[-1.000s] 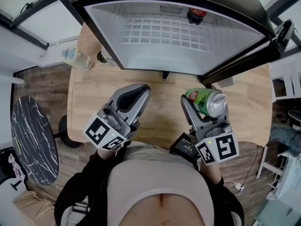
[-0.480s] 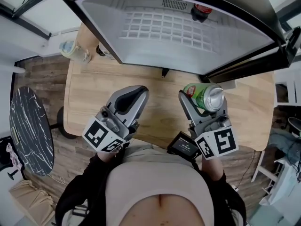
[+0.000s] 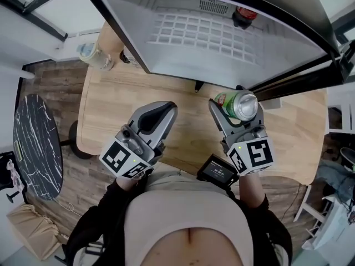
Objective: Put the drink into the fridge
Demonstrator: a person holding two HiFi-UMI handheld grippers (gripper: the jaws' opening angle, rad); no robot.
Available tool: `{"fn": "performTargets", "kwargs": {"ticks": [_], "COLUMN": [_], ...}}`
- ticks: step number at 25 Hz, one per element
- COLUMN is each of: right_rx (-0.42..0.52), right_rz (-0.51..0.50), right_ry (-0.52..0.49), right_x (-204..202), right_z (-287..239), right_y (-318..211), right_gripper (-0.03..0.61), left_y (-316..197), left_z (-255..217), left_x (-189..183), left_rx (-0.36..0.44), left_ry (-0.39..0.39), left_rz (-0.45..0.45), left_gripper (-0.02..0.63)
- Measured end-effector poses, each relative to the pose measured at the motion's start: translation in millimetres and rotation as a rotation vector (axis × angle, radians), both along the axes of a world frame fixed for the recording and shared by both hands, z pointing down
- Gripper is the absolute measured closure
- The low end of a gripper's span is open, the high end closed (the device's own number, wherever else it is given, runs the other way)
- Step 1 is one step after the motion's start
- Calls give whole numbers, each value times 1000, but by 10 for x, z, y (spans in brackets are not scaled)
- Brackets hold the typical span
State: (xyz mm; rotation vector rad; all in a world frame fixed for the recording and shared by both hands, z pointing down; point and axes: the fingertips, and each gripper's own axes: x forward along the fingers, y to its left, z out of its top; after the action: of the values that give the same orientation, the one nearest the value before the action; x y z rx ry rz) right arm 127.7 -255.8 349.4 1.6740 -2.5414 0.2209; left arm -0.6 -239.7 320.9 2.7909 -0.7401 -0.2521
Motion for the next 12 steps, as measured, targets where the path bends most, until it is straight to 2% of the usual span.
{"fn": "performTargets", "kwargs": {"ticks": [12], "right_rx": [-28], "right_rz": [-37], "right_ry": [71], "right_x": [-114], "right_z": [354], "right_y": [-165], "right_gripper": [224], "left_y": [64], "left_z": [-15], "left_x": [-116], "left_rx": [3], "left_ry": [-5], "left_rz": [-35], "left_gripper": [591]}}
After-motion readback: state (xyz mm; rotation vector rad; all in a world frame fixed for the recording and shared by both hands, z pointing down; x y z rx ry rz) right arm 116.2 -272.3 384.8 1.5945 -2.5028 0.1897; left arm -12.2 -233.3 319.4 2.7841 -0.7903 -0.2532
